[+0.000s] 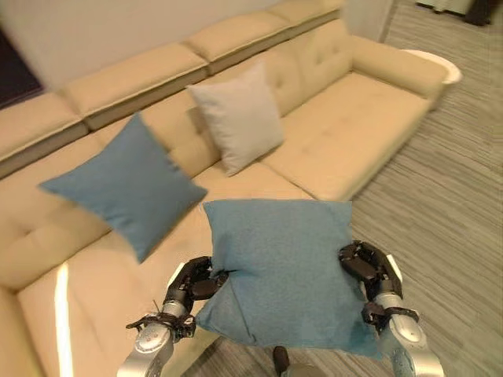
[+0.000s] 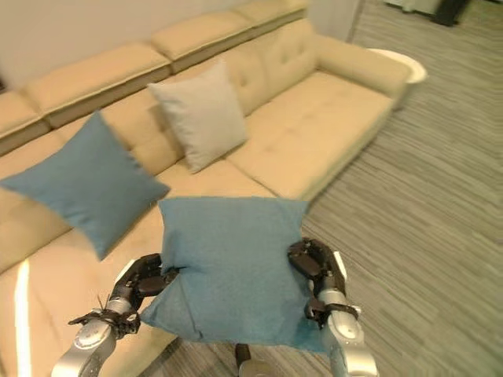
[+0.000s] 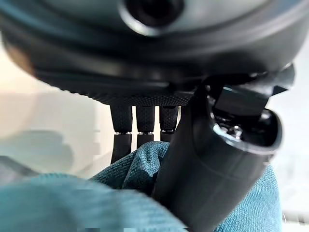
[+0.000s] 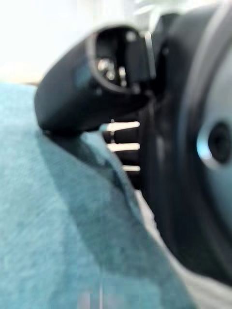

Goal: Pick up all the scattered cushions and arrange them neatly on the sofa.

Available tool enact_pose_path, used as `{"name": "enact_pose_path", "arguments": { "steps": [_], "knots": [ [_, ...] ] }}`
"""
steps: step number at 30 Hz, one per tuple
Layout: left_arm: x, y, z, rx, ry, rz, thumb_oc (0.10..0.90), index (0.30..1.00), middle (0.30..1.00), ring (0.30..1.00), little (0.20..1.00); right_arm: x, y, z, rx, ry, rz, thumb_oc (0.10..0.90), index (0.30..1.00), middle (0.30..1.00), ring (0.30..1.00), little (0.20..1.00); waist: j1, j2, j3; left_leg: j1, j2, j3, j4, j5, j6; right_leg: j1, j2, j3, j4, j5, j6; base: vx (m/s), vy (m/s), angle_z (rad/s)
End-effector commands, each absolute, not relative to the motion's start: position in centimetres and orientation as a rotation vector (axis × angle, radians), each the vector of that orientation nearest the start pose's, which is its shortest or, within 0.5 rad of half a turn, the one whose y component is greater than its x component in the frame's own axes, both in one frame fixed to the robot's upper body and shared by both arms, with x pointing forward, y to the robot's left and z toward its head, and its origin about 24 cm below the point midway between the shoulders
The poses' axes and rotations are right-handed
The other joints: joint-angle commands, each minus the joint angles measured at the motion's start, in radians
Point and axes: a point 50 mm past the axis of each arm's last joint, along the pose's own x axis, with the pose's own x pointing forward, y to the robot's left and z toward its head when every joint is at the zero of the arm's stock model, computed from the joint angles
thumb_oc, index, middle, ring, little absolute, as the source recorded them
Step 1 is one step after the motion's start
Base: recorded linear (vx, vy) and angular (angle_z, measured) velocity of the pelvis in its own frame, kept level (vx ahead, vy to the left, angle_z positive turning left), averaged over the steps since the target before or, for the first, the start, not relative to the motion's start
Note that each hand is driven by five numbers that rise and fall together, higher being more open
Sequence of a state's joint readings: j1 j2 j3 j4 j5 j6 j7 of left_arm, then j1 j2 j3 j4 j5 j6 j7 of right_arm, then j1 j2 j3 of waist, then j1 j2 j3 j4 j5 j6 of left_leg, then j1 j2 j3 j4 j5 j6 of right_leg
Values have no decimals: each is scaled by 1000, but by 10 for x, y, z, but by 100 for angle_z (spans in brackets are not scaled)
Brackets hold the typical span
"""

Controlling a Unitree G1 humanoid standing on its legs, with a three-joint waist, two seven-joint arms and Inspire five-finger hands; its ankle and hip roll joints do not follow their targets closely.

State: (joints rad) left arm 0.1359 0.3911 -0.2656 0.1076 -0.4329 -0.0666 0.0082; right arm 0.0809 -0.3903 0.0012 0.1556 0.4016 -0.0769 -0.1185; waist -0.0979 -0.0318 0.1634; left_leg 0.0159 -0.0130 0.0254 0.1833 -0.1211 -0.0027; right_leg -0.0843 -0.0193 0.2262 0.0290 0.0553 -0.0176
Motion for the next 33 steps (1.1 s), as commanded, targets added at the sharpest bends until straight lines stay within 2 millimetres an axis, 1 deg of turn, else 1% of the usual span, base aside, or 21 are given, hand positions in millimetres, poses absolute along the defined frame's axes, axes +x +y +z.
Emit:
{"name": "enact_pose_path", "arguments": {
  "steps": [1,2,3,4,6,8,10,11,12,15,18,21,24,25,26,27,28,30,31,32,33],
  "knots": [
    [248,147,64,-158,-158,-269,400,300,300,300,300,247,-203,73,-11,-198,6,400,300,300,300,300,8,22,-84,-106,-60,-29,33,-13,-5,54,42,-46,40,-123,109,82,2,-103],
    [249,146,65,-152,-161,-275,400,300,300,300,300,247,-205,72,-17,-194,-3,400,300,300,300,300,11,23,-83,-131,-82,-53,35,3,-10,51,52,-23,41,-116,112,83,4,-71],
    [249,146,65,-153,-161,-275,400,300,300,300,300,247,-205,72,-18,-194,-3,400,300,300,300,300,13,23,-83,-131,-82,-51,37,1,-9,51,52,-20,42,-118,113,104,45,-90],
    [249,142,65,-150,-163,-294,400,300,300,300,300,246,-206,74,-43,-206,-9,400,300,300,300,300,13,45,-80,-90,-94,-77,-12,-8,11,61,88,38,44,-124,123,79,47,-118],
    [249,142,65,-148,-160,-299,400,300,300,300,300,245,-207,73,-39,-203,-16,400,300,300,300,300,15,47,-89,-81,-93,-72,-27,1,15,61,93,53,39,-117,127,122,58,-158],
    [250,142,66,-128,-155,-300,400,300,300,300,300,242,-209,69,-41,-182,-30,400,300,300,300,300,15,46,-94,-52,-66,-34,-66,3,33,42,109,66,99,-135,133,135,56,-168],
    [253,144,70,-107,-172,-296,400,300,300,300,300,242,-208,68,-39,-183,-35,400,300,300,300,300,11,42,-76,-32,-43,-4,-87,-2,48,-3,110,27,189,-158,152,8,-4,-105],
    [255,145,72,-102,-184,-288,400,300,300,300,300,243,-207,68,-38,-185,-37,400,300,300,300,300,15,40,-72,-29,-34,16,-95,-1,48,-34,91,-21,214,-155,161,7,-69,-118],
    [256,146,75,-103,-194,-278,400,300,300,300,300,245,-207,69,-43,-188,-45,400,300,300,300,300,12,43,-72,-6,-24,53,-112,-12,50,-44,45,-111,186,-157,161,9,-68,-105],
    [255,145,75,-125,-193,-276,400,300,300,300,300,246,-208,72,-52,-196,-49,400,300,300,300,300,12,51,-85,16,-19,89,-145,-13,47,-54,29,-146,126,-131,155,78,-72,-88],
    [255,143,76,-142,-200,-274,400,300,300,300,300,247,-209,76,-65,-209,-49,400,300,300,300,300,-3,73,-74,49,-6,102,-172,-19,38,-135,15,-194,136,-93,157,133,-122,-45],
    [254,142,76,-144,-199,-288,400,300,300,300,300,245,-211,74,-81,-199,-52,400,300,300,300,300,-16,76,-85,90,0,102,-162,-53,26,-121,-10,-241,116,-104,141,204,-181,-8],
    [253,141,75,-157,-196,-290,400,300,300,300,300,244,-213,71,-89,-187,-59,400,300,300,300,300,-21,77,-93,97,27,101,-93,-65,7,-98,-1,-225,115,-113,121,197,-215,8],
    [253,138,73,-178,-185,-298,400,300,300,300,300,242,-216,72,-100,-185,-60,400,300,300,300,300,-25,76,-81,51,71,106,87,-25,-12,-54,12,-207,113,-132,91,279,-443,5],
    [254,137,74,-179,-187,-294,400,300,300,300,300,243,-219,73,-108,-190,-69,400,300,300,300,300,-21,66,-66,-11,90,97,224,22,-25,-35,12,-203,110,-133,73,213,-422,19],
    [255,137,75,-180,-187,-297,400,300,300,300,300,243,-221,75,-115,-191,-75,400,300,300,300,300,-15,54,-57,-49,93,94,297,55,-23,-24,6,-200,104,-132,62,61,-225,18],
    [255,137,75,-180,-188,-298,400,300,300,300,300,244,-221,75,-115,-192,-75,400,300,300,300,300,-17,55,-58,-56,95,91,306,52,-24,-26,7,-202,104,-131,61,68,-165,0],
    [254,137,75,-187,-186,-293,400,300,300,300,300,245,-225,78,-133,-198,-92,400,300,300,300,300,-2,36,-40,-144,104,115,418,85,-19,22,2,-198,87,-148,38,232,-225,-28],
    [254,136,73,-191,-177,-294,400,300,300,300,300,244,-226,78,-140,-196,-93,400,300,300,300,300,7,38,-39,-165,85,108,397,56,-14,44,4,-194,78,-160,39,231,-160,-12],
    [254,136,74,-191,-177,-294,400,300,300,300,300,244,-226,78,-139,-196,-93,400,300,300,300,300,7,34,-43,-167,81,109,391,63,-13,40,0,-193,75,-156,40,222,-72,7],
    [254,136,72,-196,-169,-291,400,300,300,300,300,244,-227,79,-150,-203,-97,400,300,300,300,300,16,33,-42,-198,52,106,362,36,-7,66,4,-185,63,-164,41,324,-84,-3]
  ]
}}
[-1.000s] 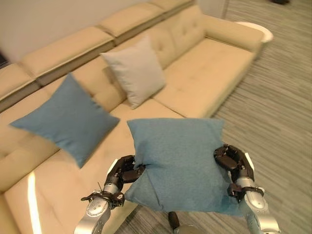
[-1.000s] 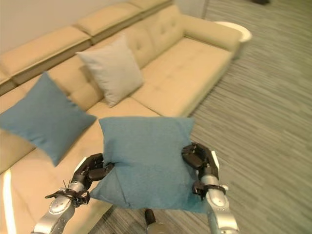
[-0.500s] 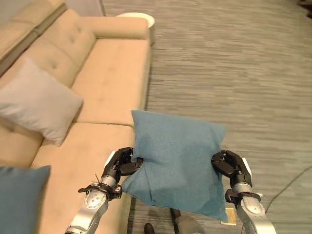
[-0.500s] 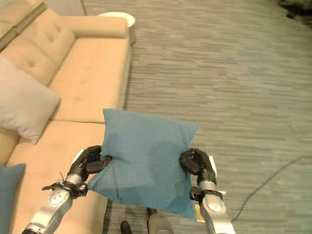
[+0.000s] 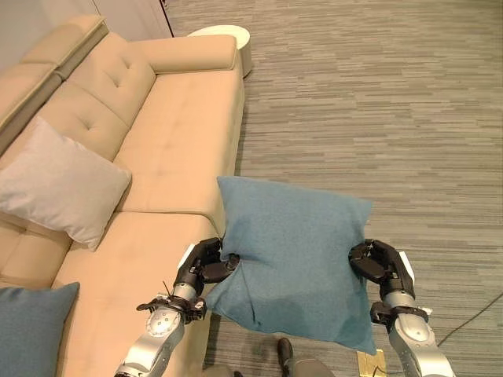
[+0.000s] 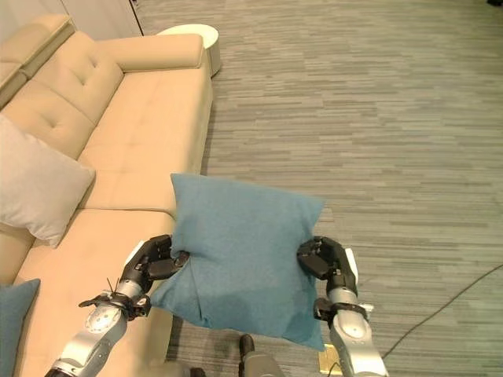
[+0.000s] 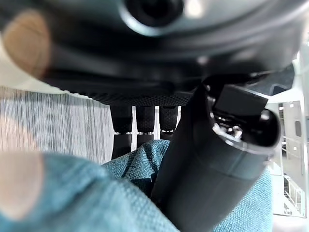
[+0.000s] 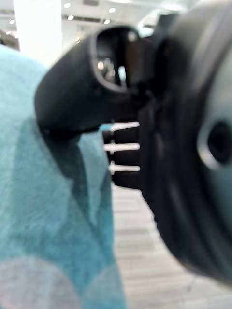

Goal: Pick up all the scattered cushions and arrange them neatly on the sofa.

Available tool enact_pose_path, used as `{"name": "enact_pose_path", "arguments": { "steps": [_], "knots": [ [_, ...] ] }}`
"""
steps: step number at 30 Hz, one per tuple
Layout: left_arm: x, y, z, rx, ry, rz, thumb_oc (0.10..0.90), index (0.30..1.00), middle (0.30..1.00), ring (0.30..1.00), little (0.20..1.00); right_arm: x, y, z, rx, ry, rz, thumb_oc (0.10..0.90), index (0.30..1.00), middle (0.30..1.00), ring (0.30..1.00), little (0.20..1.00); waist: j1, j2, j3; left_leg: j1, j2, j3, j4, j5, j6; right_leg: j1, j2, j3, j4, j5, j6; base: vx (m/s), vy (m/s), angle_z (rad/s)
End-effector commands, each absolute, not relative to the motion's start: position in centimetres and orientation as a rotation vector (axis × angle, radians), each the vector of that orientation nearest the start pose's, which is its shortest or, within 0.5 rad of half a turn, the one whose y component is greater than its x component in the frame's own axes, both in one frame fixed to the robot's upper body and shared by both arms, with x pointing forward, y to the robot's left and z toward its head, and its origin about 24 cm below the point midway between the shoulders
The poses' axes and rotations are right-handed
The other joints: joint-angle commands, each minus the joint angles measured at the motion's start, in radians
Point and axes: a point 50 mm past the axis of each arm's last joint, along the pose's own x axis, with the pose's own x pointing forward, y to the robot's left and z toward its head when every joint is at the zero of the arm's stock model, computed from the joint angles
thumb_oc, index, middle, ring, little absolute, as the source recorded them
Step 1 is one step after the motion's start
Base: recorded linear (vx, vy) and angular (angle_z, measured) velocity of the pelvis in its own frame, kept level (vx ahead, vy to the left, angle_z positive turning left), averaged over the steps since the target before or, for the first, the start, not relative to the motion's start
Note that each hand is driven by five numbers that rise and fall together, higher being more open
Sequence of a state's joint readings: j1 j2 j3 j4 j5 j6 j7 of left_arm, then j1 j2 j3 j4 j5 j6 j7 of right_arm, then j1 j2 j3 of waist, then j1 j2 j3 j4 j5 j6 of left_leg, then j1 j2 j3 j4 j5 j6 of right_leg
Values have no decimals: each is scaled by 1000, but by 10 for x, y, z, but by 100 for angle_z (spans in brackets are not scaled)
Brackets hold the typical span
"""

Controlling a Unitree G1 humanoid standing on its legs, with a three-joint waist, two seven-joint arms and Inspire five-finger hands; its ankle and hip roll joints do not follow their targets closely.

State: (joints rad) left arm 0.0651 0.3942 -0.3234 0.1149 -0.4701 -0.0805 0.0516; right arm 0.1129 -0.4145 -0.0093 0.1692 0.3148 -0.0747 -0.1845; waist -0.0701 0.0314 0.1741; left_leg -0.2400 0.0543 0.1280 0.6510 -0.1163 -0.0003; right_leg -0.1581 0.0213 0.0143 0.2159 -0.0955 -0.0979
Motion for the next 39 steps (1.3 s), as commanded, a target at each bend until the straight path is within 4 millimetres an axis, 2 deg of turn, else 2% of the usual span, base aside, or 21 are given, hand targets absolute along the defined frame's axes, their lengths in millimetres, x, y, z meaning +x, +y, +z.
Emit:
{"name": "enact_pose_path", "arguments": {
  "steps": [1,5,6,8,10,11,12,13,14,15,17,19,21,23,24,25,30,32,35,37,39],
  "knots": [
    [254,134,68,-197,-152,-294,400,300,300,300,300,243,-229,79,-163,-202,-107,400,300,300,300,300,-2,-34,-62,38,-53,13,-237,14,3,166,-40,32,-146,-22,133,459,-95,-15],
    [255,132,72,-184,-169,-299,400,300,300,300,300,248,-228,79,-175,-204,-125,400,300,300,300,300,38,-2,-64,-29,-124,-4,-533,144,-24,253,18,66,-184,-44,139,382,-53,-14],
    [255,134,73,-186,-178,-297,400,300,300,300,300,249,-225,80,-175,-206,-108,400,300,300,300,300,44,11,-76,-5,-124,-15,-584,146,-12,270,27,79,-180,-67,142,383,-14,-46],
    [254,135,73,-187,-176,-296,400,300,300,300,300,249,-225,79,-180,-205,-109,400,300,300,300,300,49,13,-84,19,-128,-17,-586,148,2,287,20,78,-175,-81,147,352,39,-79],
    [253,136,71,-194,-163,-290,400,300,300,300,300,247,-221,73,-186,-177,-86,400,300,300,300,300,57,12,-124,51,-149,-21,-564,114,38,294,-17,88,-92,-103,173,507,102,-82],
    [252,136,70,-189,-156,-292,400,300,300,300,300,246,-220,72,-190,-171,-80,400,300,300,300,300,57,4,-123,76,-158,-17,-557,91,53,280,-38,88,-15,-92,195,342,77,-38],
    [253,137,71,-185,-158,-292,400,300,300,300,300,247,-218,72,-194,-171,-71,400,300,300,300,300,55,0,-115,96,-166,-14,-550,73,69,244,-54,89,85,-29,227,257,40,-56],
    [253,137,71,-178,-156,-297,400,300,300,300,300,248,-217,73,-197,-170,-60,400,300,300,300,300,51,-4,-103,114,-162,-10,-549,62,80,184,-58,100,207,71,266,219,6,-64],
    [253,137,71,-173,-152,-296,400,300,300,300,300,248,-216,72,-194,-169,-55,400,300,300,300,300,38,0,-91,136,-153,-18,-547,47,90,141,-52,101,294,116,283,182,-14,-53],
    [254,138,72,-163,-157,-295,400,300,300,300,300,248,-214,71,-185,-167,-51,400,300,300,300,300,32,7,-82,152,-144,-23,-542,33,96,103,-51,88,353,112,284,200,-7,-15],
    [255,138,74,-159,-165,-297,400,300,300,300,300,248,-211,70,-174,-166,-41,400,300,300,300,300,22,27,-72,196,-127,-34,-547,5,103,7,-72,32,408,78,258,259,-3,11],
    [255,139,75,-167,-167,-295,400,300,300,300,300,250,-210,72,-172,-171,-34,400,300,300,300,300,3,36,-71,254,-118,-44,-578,-21,93,-38,-103,-39,304,6,227,354,-58,-5],
    [255,139,73,-168,-163,-295,400,300,300,300,300,251,-210,72,-173,-171,-30,400,300,300,300,300,-4,40,-71,280,-112,-41,-592,-32,88,-71,-96,-56,252,-12,219,298,-94,-6],
    [253,141,72,-175,-161,-286,400,300,300,300,300,251,-211,72,-175,-168,-30,400,300,300,300,300,-39,23,-70,367,-127,-77,-632,-70,69,-154,-42,-30,22,35,232,420,-160,17],
    [253,141,72,-176,-161,-285,400,300,300,300,300,251,-211,72,-175,-168,-30,400,300,300,300,300,-41,28,-68,373,-121,-79,-635,-72,69,-144,-37,-33,12,37,232,379,-165,33],
    [254,141,73,-171,-170,-281,400,300,300,300,300,251,-214,72,-183,-165,-39,400,300,300,300,300,-61,22,-64,409,-124,-110,-651,-90,55,-161,-9,29,-91,73,247,236,-100,32],
    [252,139,69,-193,-165,-285,400,300,300,300,300,248,-215,69,-179,-153,-44,400,300,300,300,300,-75,21,-88,453,-106,-158,-628,-117,38,-142,2,94,-50,106,225,380,-229,66],
    [252,131,69,-229,-162,-304,400,300,300,300,300,247,-220,69,-163,-156,-62,400,300,300,300,300,-94,34,-88,383,-42,-136,-405,17,-40,-88,7,79,-28,70,185,316,-345,47],
    [254,129,71,-235,-160,-310,400,300,300,300,300,245,-227,73,-155,-167,-89,400,300,300,300,300,-92,-11,-63,223,-7,-93,-93,146,-40,-15,-4,81,-47,37,130,206,-320,51],
    [254,129,73,-233,-162,-312,400,300,300,300,300,245,-229,75,-166,-172,-102,400,300,300,300,300,-79,-32,-52,145,12,-42,-46,113,-24,27,-21,72,-52,15,113,234,-229,30],
    [254,128,70,-238,-150,-316,400,300,300,300,300,245,-231,75,-171,-174,-108,400,300,300,300,300,-64,-38,-47,84,-1,0,-112,51,-12,80,-32,58,-64,-13,115,313,-86,23]
  ]
}}
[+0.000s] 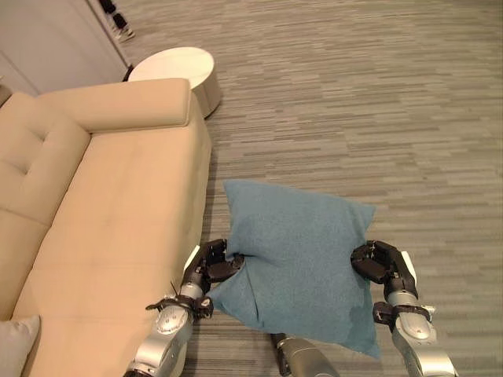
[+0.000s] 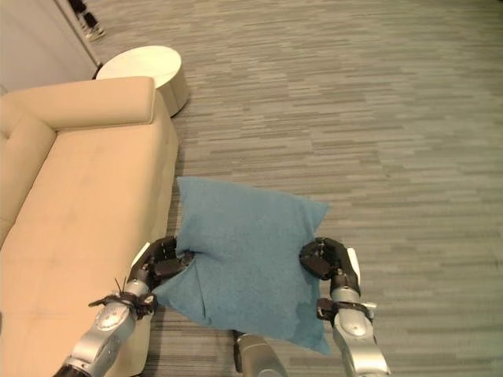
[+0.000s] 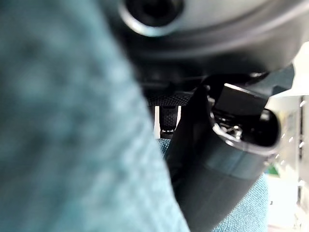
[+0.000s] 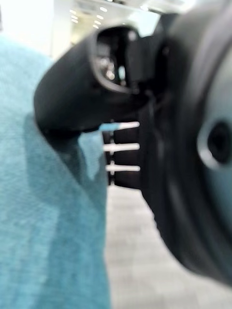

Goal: Pick up all the scattered cushions and arrange them neatly on the sofa.

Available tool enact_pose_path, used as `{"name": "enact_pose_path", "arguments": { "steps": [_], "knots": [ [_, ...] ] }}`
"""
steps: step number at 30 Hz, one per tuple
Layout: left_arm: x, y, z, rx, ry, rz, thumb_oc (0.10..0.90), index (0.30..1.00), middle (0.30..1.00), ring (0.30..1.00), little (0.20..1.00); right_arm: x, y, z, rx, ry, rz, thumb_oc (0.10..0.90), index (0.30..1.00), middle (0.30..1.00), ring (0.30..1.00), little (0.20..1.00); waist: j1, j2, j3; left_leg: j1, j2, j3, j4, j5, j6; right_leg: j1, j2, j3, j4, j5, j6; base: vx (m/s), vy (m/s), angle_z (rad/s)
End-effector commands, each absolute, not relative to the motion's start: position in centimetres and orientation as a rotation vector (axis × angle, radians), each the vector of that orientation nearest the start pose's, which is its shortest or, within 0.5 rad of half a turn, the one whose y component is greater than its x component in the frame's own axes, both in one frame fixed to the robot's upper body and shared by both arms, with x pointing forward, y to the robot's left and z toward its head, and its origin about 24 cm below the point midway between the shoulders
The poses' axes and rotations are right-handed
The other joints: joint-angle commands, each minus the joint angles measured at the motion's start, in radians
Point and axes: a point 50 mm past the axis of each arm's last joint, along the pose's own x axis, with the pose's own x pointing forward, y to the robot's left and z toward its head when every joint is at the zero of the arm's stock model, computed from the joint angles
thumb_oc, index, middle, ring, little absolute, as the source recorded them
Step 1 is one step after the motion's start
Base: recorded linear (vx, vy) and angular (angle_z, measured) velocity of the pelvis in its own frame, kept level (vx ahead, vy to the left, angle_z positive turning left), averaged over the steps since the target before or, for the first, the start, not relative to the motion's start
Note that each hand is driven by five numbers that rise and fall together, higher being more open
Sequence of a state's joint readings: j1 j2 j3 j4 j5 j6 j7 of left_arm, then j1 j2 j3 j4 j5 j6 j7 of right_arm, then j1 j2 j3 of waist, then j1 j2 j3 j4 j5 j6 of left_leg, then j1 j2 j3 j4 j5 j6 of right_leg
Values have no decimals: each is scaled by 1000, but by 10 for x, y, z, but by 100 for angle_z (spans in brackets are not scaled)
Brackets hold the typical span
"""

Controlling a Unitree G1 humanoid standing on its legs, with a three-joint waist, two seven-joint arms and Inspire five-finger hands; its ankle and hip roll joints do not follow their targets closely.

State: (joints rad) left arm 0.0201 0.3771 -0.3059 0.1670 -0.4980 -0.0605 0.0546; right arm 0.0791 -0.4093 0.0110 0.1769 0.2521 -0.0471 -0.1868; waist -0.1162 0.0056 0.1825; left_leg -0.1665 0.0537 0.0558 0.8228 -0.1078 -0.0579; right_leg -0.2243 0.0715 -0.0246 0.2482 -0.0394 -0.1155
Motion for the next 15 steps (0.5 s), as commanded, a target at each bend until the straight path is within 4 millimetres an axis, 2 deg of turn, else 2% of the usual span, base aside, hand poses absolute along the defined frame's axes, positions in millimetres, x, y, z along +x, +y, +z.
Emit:
{"name": "enact_pose_path", "arguments": {
  "steps": [1,2,3,5,6,8,9,10,11,12,13,14,15],
  "knots": [
    [254,128,70,-239,-147,-314,400,300,300,300,300,244,-232,76,-172,-178,-109,400,300,300,300,300,-13,-16,-62,-12,-13,88,-345,25,51,159,-88,94,-106,-74,136,347,-31,32],
    [254,128,69,-239,-144,-315,400,300,300,300,300,243,-232,77,-173,-183,-110,400,300,300,300,300,-9,-13,-64,-28,-21,109,-418,16,54,176,-89,84,-110,-87,141,343,-23,23],
    [254,127,68,-238,-142,-316,400,300,300,300,300,242,-233,76,-176,-178,-113,400,300,300,300,300,-4,-9,-67,-46,-24,134,-498,29,51,200,-85,74,-117,-101,145,377,-7,7],
    [256,128,70,-227,-152,-307,400,300,300,300,300,243,-233,76,-186,-180,-125,400,300,300,300,300,6,3,-68,-64,-34,175,-627,97,34,249,-66,63,-128,-121,149,371,-7,14],
    [256,128,73,-232,-166,-306,400,300,300,300,300,244,-232,77,-187,-184,-118,400,300,300,300,300,2,12,-72,-41,-33,182,-677,94,34,257,-60,65,-124,-134,155,227,5,16],
    [256,130,75,-235,-179,-295,400,300,300,300,300,244,-230,77,-185,-185,-110,400,300,300,300,300,-1,12,-76,-21,-38,188,-686,91,41,275,-64,65,-118,-149,160,229,46,-5],
    [256,131,75,-233,-177,-294,400,300,300,300,300,244,-228,77,-180,-185,-106,400,300,300,300,300,2,13,-81,-15,-51,168,-677,82,52,288,-73,66,-108,-156,166,518,137,-58],
    [253,132,73,-243,-165,-290,400,300,300,300,300,242,-227,74,-184,-175,-97,400,300,300,300,300,12,5,-109,13,-79,157,-672,46,78,316,-108,62,-67,-167,191,522,171,-18],
    [253,133,72,-245,-161,-284,400,300,300,300,300,242,-225,72,-186,-166,-94,400,300,300,300,300,18,1,-117,32,-94,152,-673,30,94,307,-130,63,-11,-143,206,403,135,20],
    [253,133,72,-245,-161,-284,400,300,300,300,300,242,-225,72,-186,-166,-94,400,300,300,300,300,20,3,-118,29,-91,154,-676,34,94,303,-128,64,-12,-139,205,256,142,45],
    [252,134,74,-236,-163,-292,400,300,300,300,300,242,-224,71,-196,-162,-85,400,300,300,300,300,25,-1,-118,75,-113,140,-686,8,124,251,-158,69,149,-48,239,196,128,-3],
    [252,134,74,-231,-162,-288,400,300,300,300,300,243,-223,71,-196,-162,-81,400,300,300,300,300,24,-7,-108,95,-123,136,-683,-6,144,215,-168,77,240,26,255,266,149,-17],
    [253,136,73,-223,-156,-281,400,300,300,300,300,244,-222,71,-193,-162,-78,400,300,300,300,300,22,-4,-98,112,-123,124,-683,-16,155,187,-166,79,309,61,255,120,60,2]
  ]
}}
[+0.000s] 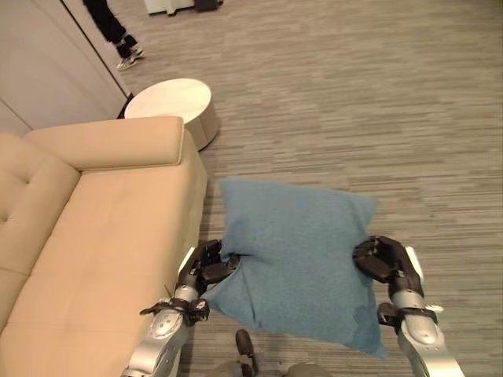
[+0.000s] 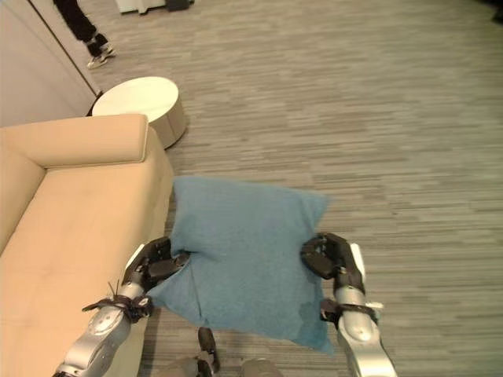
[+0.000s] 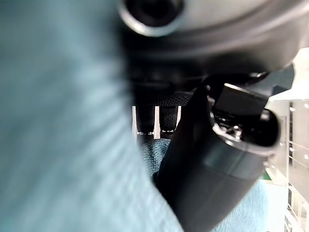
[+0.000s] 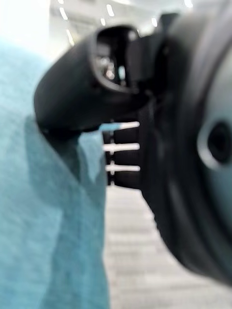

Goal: Pick up all the scattered cushions and arrange them neatly on the sofa.

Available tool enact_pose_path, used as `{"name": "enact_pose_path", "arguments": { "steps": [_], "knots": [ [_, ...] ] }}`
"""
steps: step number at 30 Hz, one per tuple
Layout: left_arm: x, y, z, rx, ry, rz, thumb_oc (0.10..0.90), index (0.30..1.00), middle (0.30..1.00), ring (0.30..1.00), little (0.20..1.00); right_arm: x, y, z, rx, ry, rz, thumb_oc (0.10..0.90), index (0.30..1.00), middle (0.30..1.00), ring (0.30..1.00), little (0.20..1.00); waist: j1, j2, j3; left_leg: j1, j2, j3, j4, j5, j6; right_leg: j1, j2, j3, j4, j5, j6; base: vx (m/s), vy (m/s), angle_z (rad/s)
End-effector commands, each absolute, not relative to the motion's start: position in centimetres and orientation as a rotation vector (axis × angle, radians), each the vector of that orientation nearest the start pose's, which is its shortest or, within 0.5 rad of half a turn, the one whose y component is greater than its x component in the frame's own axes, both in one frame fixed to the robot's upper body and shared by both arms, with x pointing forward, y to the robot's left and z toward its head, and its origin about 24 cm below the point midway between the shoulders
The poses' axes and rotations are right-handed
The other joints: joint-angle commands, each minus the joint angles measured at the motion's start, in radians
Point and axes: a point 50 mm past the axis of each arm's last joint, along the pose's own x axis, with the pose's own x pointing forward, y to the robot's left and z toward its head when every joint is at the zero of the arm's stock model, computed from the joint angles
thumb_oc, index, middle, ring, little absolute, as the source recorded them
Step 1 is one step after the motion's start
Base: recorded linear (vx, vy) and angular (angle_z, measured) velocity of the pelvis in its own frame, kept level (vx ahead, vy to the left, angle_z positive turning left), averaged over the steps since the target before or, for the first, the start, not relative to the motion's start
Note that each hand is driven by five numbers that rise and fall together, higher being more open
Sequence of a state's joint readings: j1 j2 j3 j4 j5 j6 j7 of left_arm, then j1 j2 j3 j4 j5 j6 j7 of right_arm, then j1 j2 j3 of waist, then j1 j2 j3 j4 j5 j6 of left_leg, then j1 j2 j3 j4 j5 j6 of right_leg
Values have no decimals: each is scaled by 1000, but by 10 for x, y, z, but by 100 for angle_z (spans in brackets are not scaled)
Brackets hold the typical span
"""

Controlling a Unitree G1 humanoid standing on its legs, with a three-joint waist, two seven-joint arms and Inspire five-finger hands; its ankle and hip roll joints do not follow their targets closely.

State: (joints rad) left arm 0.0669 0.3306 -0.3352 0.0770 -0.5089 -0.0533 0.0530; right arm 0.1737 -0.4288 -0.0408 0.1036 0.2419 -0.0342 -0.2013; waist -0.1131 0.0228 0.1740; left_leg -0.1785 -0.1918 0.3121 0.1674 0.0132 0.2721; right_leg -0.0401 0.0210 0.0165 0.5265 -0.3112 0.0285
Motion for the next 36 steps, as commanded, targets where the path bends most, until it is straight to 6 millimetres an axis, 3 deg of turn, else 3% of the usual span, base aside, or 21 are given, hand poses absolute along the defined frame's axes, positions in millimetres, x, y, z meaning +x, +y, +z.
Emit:
{"name": "enact_pose_path", "arguments": {
  "steps": [1,4,6,7,8,9,10,11,12,18,20,21,22,23,24,25,27,28,29,34,36],
  "knots": [
    [253,136,73,-223,-156,-281,400,300,300,300,300,244,-222,71,-193,-163,-78,400,300,300,300,300,18,-22,-89,123,122,-131,-26,-138,-174,0,-116,39,37,331,111,129,28,38],
    [253,139,74,-212,-165,-271,400,300,300,300,300,245,-216,70,-168,-165,-66,400,300,300,300,300,21,-6,-77,166,135,-164,-33,-161,-163,-101,-121,13,139,308,94,203,14,48],
    [251,140,72,-219,-159,-269,400,300,300,300,300,246,-218,68,-166,-157,-69,400,300,300,300,300,10,-1,-78,195,132,-198,-46,-168,-168,-152,-101,7,83,257,80,300,-54,49],
    [249,139,70,-231,-153,-272,400,300,300,300,300,246,-218,68,-162,-157,-70,400,300,300,300,300,-6,1,-77,225,131,-241,-60,-176,-179,-187,-45,36,-20,196,72,186,-64,42],
    [249,139,70,-231,-153,-272,400,300,300,300,300,246,-218,68,-162,-157,-70,400,300,300,300,300,-7,1,-76,227,131,-242,-61,-176,-179,-185,-45,35,-20,195,72,351,-147,49],
    [249,137,69,-233,-155,-274,400,300,300,300,300,246,-219,68,-159,-158,-73,400,300,300,300,300,-27,-17,-77,249,109,-296,-70,-185,-188,-216,21,137,-172,211,83,183,-83,71],
    [249,137,69,-234,-155,-274,400,300,300,300,300,246,-219,68,-160,-158,-72,400,300,300,300,300,-28,-13,-75,253,112,-298,-71,-187,-188,-208,23,135,-180,213,82,372,-158,71],
    [250,135,70,-227,-165,-277,400,300,300,300,300,246,-221,67,-160,-149,-78,400,300,300,300,300,-43,-31,-81,275,86,-369,-83,-194,-202,-234,93,258,-290,255,100,276,-105,109],
    [251,135,71,-225,-173,-280,400,300,300,300,300,245,-222,66,-163,-147,-76,400,300,300,300,300,-48,-33,-77,292,85,-396,-87,-194,-211,-229,108,270,-312,271,105,326,-167,128],
    [247,135,69,-251,-168,-284,400,300,300,300,300,239,-228,62,-157,-129,-86,400,300,300,300,300,-36,-49,-104,296,95,-465,-31,-187,-257,-140,67,263,-373,295,67,142,-144,109],
    [246,136,66,-256,-155,-280,400,300,300,300,300,237,-231,62,-151,-129,-95,400,300,300,300,300,-39,-56,-95,218,123,-435,132,-130,-300,-85,41,215,-388,279,39,102,-161,89],
    [246,136,66,-256,-155,-280,400,300,300,300,300,237,-231,62,-151,-129,-95,400,300,300,300,300,-40,-56,-96,216,123,-436,134,-131,-300,-86,41,214,-388,279,39,5,-92,143],
    [245,137,65,-258,-148,-274,400,300,300,300,300,237,-231,64,-146,-135,-99,400,300,300,300,300,-41,-72,-77,138,152,-359,243,-100,-306,-61,20,178,-389,265,24,3,-89,143],
    [243,138,63,-259,-139,-271,400,300,300,300,300,236,-232,63,-140,-131,-104,400,300,300,300,300,-46,-76,-77,131,177,-303,235,-114,-295,-48,10,155,-397,255,21,3,-90,125],
    [243,138,63,-259,-139,-271,400,300,300,300,300,236,-232,63,-140,-131,-104,400,300,300,300,300,-46,-76,-77,131,177,-303,235,-115,-295,-48,10,155,-397,255,20,54,-47,74],
    [242,139,60,-255,-126,-275,400,300,300,300,300,232,-235,62,-129,-125,-121,400,300,300,300,300,-57,-88,-82,119,237,-175,198,-145,-283,-23,-24,101,-424,238,25,79,-18,108],
    [242,139,59,-236,-121,-282,400,300,300,300,300,230,-237,63,-115,-141,-151,400,300,300,300,300,-64,-100,-88,69,264,-42,118,-152,-274,10,-59,27,-455,221,35,96,-21,125],
    [242,139,59,-236,-121,-282,400,300,300,300,300,230,-237,63,-115,-141,-151,400,300,300,300,300,-65,-100,-89,69,264,-43,118,-151,-274,10,-60,26,-455,220,35,89,16,96],
    [244,140,61,-229,-132,-281,400,300,300,300,300,231,-238,67,-119,-153,-156,400,300,300,300,300,-74,-95,-86,73,275,5,76,-144,-283,8,-63,1,-443,213,38,114,93,178],
    [244,141,64,-223,-139,-281,400,300,300,300,300,233,-232,68,-118,-157,-127,400,300,300,300,300,-74,-84,-95,92,228,-56,24,-159,-269,19,-85,-13,-406,188,61,178,146,49],
    [243,145,65,-214,-141,-267,400,300,300,300,300,233,-225,65,-95,-150,-97,400,300,300,300,300,-62,-79,-101,133,198,-72,-13,-180,-239,18,-106,6,-334,173,76,240,203,12]
  ]
}}
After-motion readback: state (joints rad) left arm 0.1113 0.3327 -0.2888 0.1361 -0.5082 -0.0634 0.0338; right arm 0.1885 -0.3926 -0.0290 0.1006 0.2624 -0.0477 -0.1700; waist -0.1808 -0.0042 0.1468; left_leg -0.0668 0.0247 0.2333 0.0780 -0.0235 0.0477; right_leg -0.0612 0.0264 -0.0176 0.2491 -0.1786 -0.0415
